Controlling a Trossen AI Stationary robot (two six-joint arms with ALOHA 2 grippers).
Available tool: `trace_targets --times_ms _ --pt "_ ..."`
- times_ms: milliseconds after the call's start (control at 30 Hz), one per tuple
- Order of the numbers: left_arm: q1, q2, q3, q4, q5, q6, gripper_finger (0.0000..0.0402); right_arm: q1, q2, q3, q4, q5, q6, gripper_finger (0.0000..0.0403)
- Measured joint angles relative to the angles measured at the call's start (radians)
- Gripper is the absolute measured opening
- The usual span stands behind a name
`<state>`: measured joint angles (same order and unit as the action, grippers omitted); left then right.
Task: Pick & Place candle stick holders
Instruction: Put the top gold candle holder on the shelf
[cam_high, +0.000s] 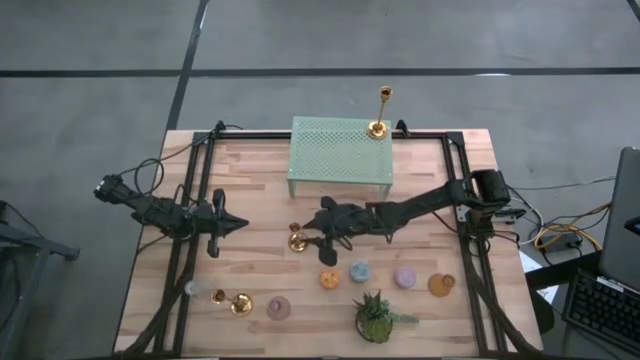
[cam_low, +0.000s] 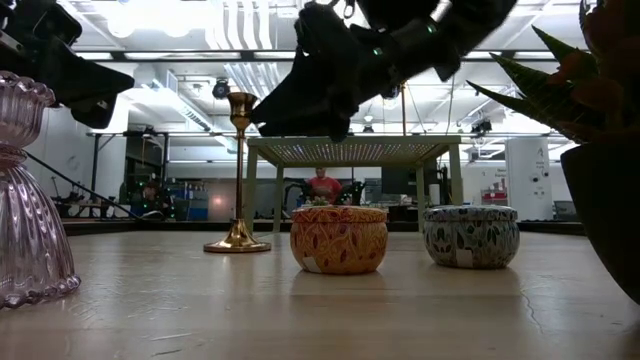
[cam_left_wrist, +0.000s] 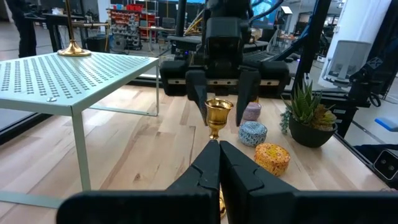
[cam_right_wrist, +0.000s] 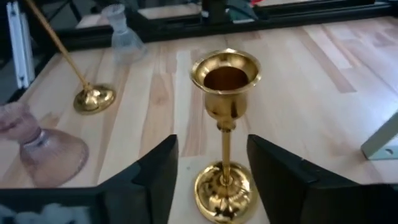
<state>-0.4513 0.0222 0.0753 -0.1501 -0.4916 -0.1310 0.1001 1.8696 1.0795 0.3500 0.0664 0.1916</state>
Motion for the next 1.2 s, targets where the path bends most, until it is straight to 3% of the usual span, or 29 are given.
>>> trace_targets --times_ms 333,533,833,1200 --pt "0.000 0.000 0.000 0.000 0.000 0.000 0.0005 0.002 0.028 -0.061 0.151 0.068 0.013 0.0221" --pt "0.000 0.002 0.000 0.000 0.000 0.000 0.0005 0.004 0.154 0.017 0.148 0.068 -0.016 0.0221" --pt "0.000 0.012 0.000 0.000 0.000 0.000 0.0005 -0.001 0.210 0.082 0.163 0.067 -0.041 0.0217" --pt "0.000 0.013 0.000 0.000 0.000 0.000 0.0005 0.001 0.180 0.077 0.163 0.067 -0.060 0.0132"
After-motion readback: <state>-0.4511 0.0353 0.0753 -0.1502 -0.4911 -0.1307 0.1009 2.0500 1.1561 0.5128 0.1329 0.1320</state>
